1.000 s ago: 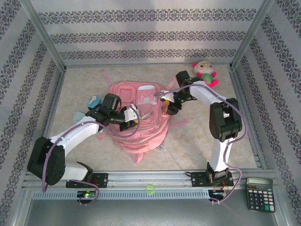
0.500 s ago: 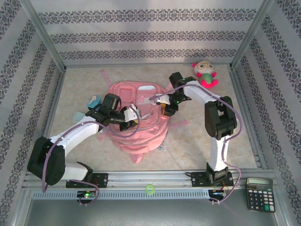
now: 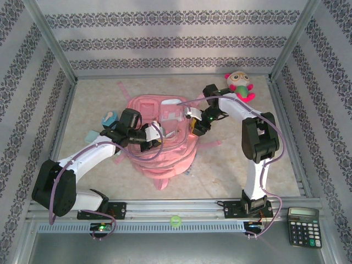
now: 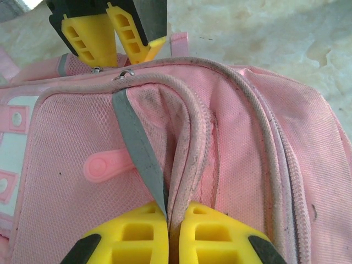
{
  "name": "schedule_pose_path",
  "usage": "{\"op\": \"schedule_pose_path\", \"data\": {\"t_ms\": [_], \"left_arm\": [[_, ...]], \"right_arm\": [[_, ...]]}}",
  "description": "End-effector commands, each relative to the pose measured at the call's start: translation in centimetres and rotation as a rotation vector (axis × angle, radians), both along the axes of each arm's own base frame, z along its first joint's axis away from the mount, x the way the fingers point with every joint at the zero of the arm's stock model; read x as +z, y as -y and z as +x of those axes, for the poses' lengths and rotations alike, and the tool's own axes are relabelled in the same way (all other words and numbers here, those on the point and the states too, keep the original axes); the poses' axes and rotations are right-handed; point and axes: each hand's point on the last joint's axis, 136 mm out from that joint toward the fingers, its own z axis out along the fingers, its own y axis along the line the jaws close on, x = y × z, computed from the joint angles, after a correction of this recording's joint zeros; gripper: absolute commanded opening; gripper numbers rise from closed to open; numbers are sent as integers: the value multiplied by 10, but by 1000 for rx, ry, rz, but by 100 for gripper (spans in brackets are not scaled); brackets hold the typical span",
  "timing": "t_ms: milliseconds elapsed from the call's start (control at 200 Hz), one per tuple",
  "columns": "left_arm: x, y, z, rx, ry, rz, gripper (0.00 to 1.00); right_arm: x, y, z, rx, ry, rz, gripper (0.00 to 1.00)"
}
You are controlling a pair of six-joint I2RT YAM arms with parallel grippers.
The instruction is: Pack books, pencil case, and school supplies into a backpack
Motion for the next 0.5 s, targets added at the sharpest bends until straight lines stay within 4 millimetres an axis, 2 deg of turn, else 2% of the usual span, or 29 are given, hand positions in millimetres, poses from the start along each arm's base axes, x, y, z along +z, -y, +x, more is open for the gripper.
{"op": "schedule_pose_path", "data": {"t_ms": [0,275,390,495], "left_arm": [[32,6,14,-8,127,-87,0],[30,5,13,-6,120,-86,0],[32,6,13,-9,124,-94,0],[33,7,13,-12,121,-100,0]], "right_arm": [[22,-13,-4,-40,-82,110,40],[30,-15,1,-102,-161,180,38],[21,-10,8,-145,-154,131,43],[10,-4,16,-185,-149,81,43]]}}
